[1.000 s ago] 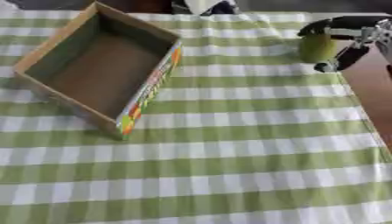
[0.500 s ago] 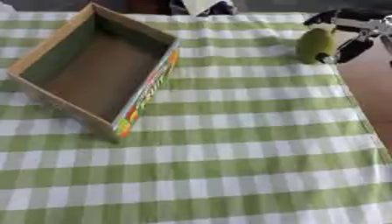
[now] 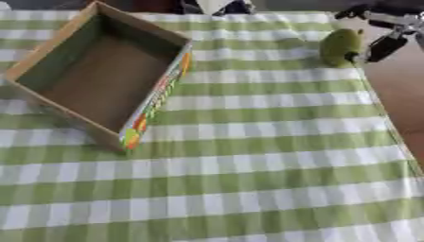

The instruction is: Pick up objects on the table and place them in the box.

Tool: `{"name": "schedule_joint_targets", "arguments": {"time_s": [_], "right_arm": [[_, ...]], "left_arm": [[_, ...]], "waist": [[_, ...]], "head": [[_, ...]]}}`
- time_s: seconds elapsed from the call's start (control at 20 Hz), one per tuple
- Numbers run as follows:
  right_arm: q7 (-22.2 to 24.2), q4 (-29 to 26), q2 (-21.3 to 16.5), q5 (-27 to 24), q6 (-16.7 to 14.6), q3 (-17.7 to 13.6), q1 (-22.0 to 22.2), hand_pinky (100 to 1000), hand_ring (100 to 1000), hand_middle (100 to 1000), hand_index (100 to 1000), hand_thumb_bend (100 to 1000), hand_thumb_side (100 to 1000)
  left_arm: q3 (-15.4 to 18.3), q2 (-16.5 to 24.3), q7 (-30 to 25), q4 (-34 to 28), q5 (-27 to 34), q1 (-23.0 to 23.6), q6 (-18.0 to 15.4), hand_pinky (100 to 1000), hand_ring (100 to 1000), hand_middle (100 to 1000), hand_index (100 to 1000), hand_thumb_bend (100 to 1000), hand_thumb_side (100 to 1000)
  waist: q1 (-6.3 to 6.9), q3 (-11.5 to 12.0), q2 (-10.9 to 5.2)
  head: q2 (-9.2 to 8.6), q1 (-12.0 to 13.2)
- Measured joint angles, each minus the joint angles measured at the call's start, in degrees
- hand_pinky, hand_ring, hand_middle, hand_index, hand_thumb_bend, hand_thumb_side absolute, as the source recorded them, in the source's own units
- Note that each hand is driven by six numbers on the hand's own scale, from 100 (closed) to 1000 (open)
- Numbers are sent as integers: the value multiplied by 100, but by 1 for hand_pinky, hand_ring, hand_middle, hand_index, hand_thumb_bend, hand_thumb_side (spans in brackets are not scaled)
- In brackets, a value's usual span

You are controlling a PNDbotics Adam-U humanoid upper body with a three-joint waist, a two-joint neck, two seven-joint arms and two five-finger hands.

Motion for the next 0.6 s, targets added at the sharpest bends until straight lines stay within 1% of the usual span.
{"name": "schedule_joint_targets", "arguments": {"time_s": [0.2,0.4,0.6], "right_arm": [[-27,38,-2,84,56,-1,3,971,1000,970,1000,321,100],[-68,100,-2,156,143,-25,25,977,1000,959,1000,281,100],[-203,136,-2,156,282,-70,103,944,983,924,1000,291,100]], "left_arm": [[-18,0,-6,0,-1,-8,-3,660,676,613,736,100,616],[-20,0,-20,0,-1,-45,-5,660,677,614,736,100,616],[-22,-4,-39,0,-1,-61,6,660,677,614,736,100,615]], "waist": [[-3,28,29],[-19,91,72],[-18,156,118]], "head": [[-8,-27],[-58,-77],[-113,-140]]}}
